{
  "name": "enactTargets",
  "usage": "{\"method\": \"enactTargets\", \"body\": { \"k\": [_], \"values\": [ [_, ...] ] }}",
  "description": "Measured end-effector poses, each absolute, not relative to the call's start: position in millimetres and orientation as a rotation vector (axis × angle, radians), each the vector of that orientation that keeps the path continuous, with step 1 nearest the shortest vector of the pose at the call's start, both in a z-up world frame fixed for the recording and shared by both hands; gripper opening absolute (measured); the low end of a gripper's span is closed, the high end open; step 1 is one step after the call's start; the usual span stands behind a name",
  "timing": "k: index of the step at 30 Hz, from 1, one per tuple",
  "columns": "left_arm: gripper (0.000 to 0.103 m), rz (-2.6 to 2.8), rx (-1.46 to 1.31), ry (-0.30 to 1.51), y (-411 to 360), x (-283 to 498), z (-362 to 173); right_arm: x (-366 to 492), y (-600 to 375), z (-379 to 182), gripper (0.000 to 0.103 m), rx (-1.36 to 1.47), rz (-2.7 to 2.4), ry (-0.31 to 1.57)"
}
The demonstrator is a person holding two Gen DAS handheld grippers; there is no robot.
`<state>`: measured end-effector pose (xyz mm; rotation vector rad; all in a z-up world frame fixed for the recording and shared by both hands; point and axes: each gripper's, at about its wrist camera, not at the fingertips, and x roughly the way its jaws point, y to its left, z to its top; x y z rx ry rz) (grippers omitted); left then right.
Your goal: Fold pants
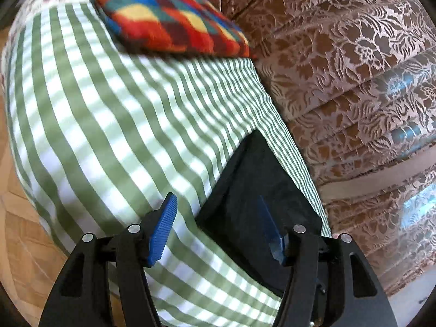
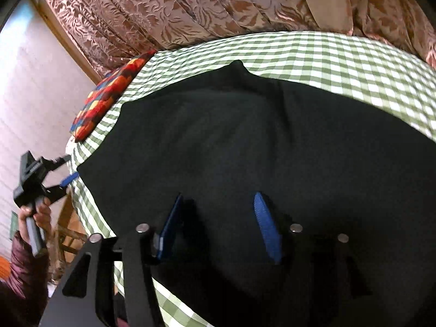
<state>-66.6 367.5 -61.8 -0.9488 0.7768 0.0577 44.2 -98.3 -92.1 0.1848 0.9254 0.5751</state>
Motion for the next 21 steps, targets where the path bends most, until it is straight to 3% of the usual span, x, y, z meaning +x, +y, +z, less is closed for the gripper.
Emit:
{"method": "enactTargets", "body": {
  "k": [5, 7, 9, 13, 17, 18, 19, 21],
  "values": [
    [0.056, 0.033, -0.890, 0.856, 332.6, -45.5, -76.4, 47.0, -104.1, -97.1, 0.063, 0.244, 0.592, 0.924],
    [0.016, 0.085, -0.795, 0.863, 320.8, -40.4, -74.3, 47.5, -106.2, -97.7, 0.063, 0.261, 0.599, 0.924],
    [0.012, 0.111, -0.747, 0.828, 316.1, -36.2, -64.8, 47.1, -105.6, -97.1, 0.063, 0.256, 0.600, 0.923],
    [0.012, 0.161, -0.643, 0.834, 314.4, -33.3, -55.6, 43.4, -101.8, -100.2, 0.067, 0.234, 0.595, 0.906],
    [0.014, 0.181, -0.654, 0.878, 320.1, -31.8, -85.7, 40.5, -95.5, -101.3, 0.082, 0.225, 0.620, 0.898],
    [0.015, 0.183, -0.659, 0.883, 321.4, -31.5, -85.2, 40.7, -93.9, -101.0, 0.086, 0.219, 0.627, 0.899],
    [0.023, 0.194, -0.648, 0.888, 322.0, -31.0, -83.5, 40.7, -91.5, -100.8, 0.088, 0.211, 0.637, 0.902],
    [0.025, 0.219, -0.619, 0.895, 322.2, -34.6, -73.8, 41.3, -90.7, -101.5, 0.090, 0.211, 0.638, 0.901]
  ]
}}
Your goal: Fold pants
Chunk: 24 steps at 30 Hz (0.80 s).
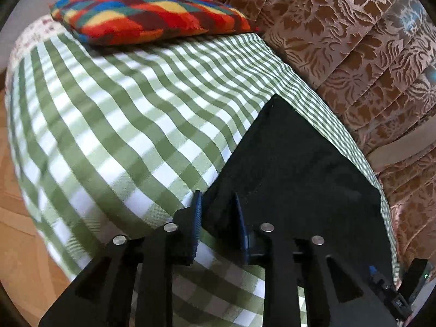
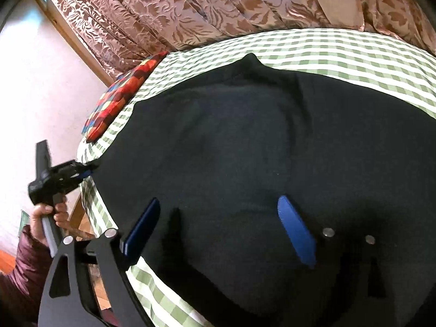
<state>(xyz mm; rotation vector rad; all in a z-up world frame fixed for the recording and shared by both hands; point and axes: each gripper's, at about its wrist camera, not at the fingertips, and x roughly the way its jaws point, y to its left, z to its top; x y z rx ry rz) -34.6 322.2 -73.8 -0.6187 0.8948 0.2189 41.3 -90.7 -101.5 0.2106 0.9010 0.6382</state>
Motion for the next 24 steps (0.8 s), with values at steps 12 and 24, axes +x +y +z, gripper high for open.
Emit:
{"method": "enactTargets", "body": {
  "k": [12, 24],
  "values": [
    [0.030, 0.052, -0.406, 0.766, 242.8, -48.6, -27.1, 38.2, -107.6, -89.6, 0.088, 0.283, 0.627, 0.900],
    [0.030, 0.039, -0.333, 0.871, 220.7, -34.5, -53.4, -7.2, -175.3, -103.2, 0.060, 0.213, 0.477, 0.868]
  ]
}}
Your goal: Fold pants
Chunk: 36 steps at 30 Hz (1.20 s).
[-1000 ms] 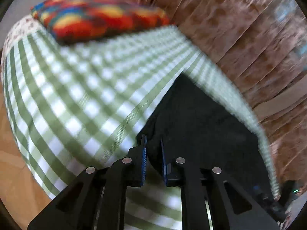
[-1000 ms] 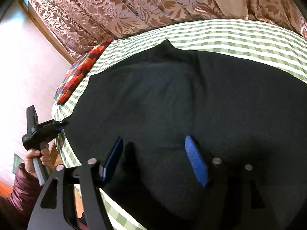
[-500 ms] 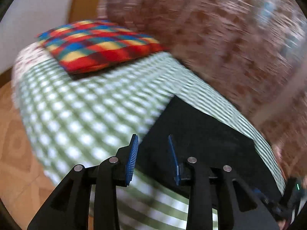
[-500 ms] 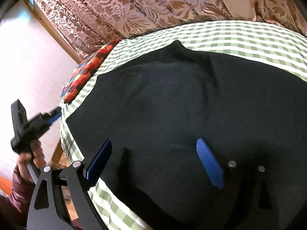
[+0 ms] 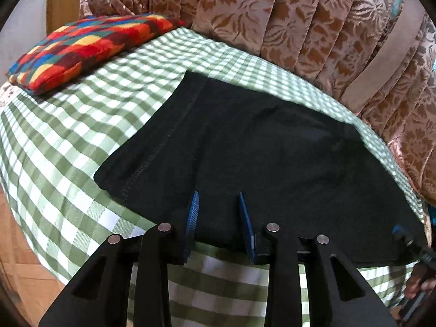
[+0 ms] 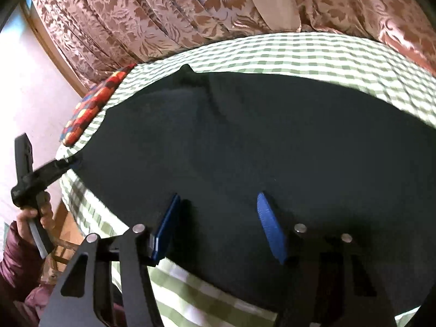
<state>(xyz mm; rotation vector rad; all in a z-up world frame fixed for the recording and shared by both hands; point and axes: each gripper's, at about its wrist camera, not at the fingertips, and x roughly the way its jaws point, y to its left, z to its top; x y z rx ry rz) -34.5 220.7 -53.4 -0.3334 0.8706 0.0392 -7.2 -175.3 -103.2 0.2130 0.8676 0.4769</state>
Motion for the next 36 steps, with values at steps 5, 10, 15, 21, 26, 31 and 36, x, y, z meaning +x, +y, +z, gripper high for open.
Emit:
{"method": "enactTargets", "body": {
  "k": [5, 10, 15, 21, 26, 31, 36],
  "values": [
    [0.030, -0.229, -0.314, 0.781, 166.0, -38.4, -28.1, -5.1, -174.1, -105.2, 0.076, 0.239, 0.533, 0.864],
    [0.030, -0.413, -0.238, 0.885, 103.6, -33.9, -51.8, -8.6, -174.1, -107.2, 0.076, 0.235, 0.549, 0.833],
    [0.030, -0.389, -0.210, 0.921, 103.0, -39.0, -72.7, -11.3, -172.8, -105.5, 0.066, 0.213, 0.542, 0.822],
    [0.030, -0.418, -0.236, 0.894, 96.3, -32.2, -51.7, -13.9, -230.5, -84.4, 0.054, 0.338, 0.430, 0.776],
    [0.030, -0.507, -0.222, 0.882, 66.3, -21.6, -39.1, -18.3, -333.9, -76.4, 0.054, 0.492, 0.161, 0.705],
    [0.030, -0.565, -0.167, 0.892, 33.0, -12.1, -35.3, -48.5, -444.9, -80.6, 0.055, 0.675, -0.097, 0.626],
    [0.030, -0.546, -0.132, 0.979, 24.1, -6.9, -57.3, -87.2, -545.3, -124.7, 0.003, 0.931, -0.310, 0.609]
  ]
}}
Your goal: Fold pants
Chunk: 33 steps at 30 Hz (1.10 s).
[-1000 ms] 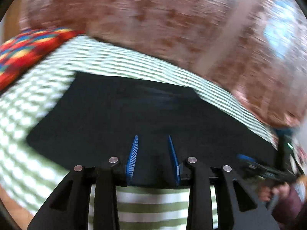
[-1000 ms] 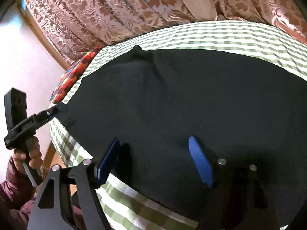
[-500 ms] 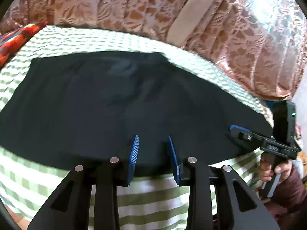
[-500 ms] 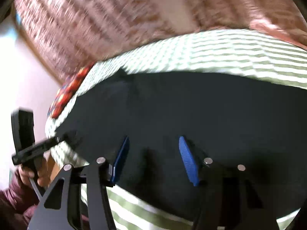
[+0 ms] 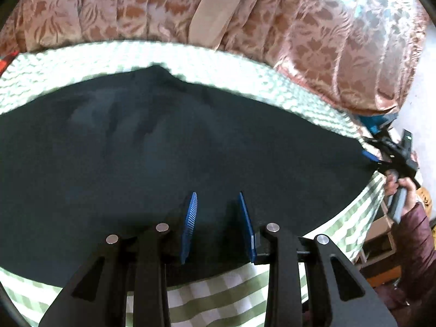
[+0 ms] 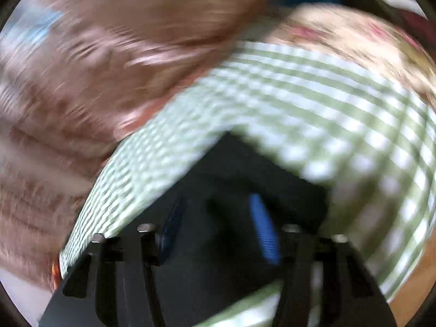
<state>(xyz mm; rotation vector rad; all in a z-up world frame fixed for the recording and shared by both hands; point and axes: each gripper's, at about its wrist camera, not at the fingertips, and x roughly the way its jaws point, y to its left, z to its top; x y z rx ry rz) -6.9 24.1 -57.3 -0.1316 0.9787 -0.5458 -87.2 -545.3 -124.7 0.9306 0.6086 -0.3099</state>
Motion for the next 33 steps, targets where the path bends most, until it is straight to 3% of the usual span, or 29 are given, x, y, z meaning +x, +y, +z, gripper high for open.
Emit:
{"method": "enactTargets", "body": {
  "k": [5, 7, 11, 15, 20, 22, 31, 32, 33],
  "values": [
    [0.030, -0.520, -0.125, 1.000, 21.1, -3.2, -64.3, -103.9, -559.9, -143.7, 0.000, 1.017, -0.247, 0.566],
    [0.030, -0.517, -0.134, 1.007, 21.7, -1.6, -61.0, -109.0, -558.0, -138.5, 0.005, 1.018, -0.239, 0.563],
    [0.030, -0.509, -0.130, 0.994, 19.7, 1.3, -52.3, -125.9, -555.4, -123.6, 0.036, 1.024, -0.228, 0.524],
    [0.030, -0.522, -0.158, 0.983, 17.0, 3.4, -47.9, -143.6, -553.8, -117.6, 0.044, 1.029, -0.249, 0.513],
    [0.031, -0.536, -0.174, 0.989, 15.0, 6.7, -50.6, -164.3, -554.3, -132.9, 0.044, 1.094, -0.265, 0.533],
    [0.041, -0.535, -0.184, 0.991, 16.1, 7.3, -53.3, -164.3, -555.1, -142.0, 0.044, 1.131, -0.256, 0.541],
    [0.043, -0.526, -0.234, 1.002, 21.1, 8.8, -58.9, -138.5, -559.4, -154.8, 0.043, 1.185, -0.225, 0.515],
    [0.045, -0.531, -0.246, 1.004, 21.8, 9.4, -59.5, -134.8, -559.2, -154.6, 0.039, 1.176, -0.230, 0.513],
    [0.048, -0.541, -0.260, 1.006, 21.9, 9.9, -60.0, -131.8, -558.6, -153.6, 0.025, 1.166, -0.239, 0.516]
  ]
}}
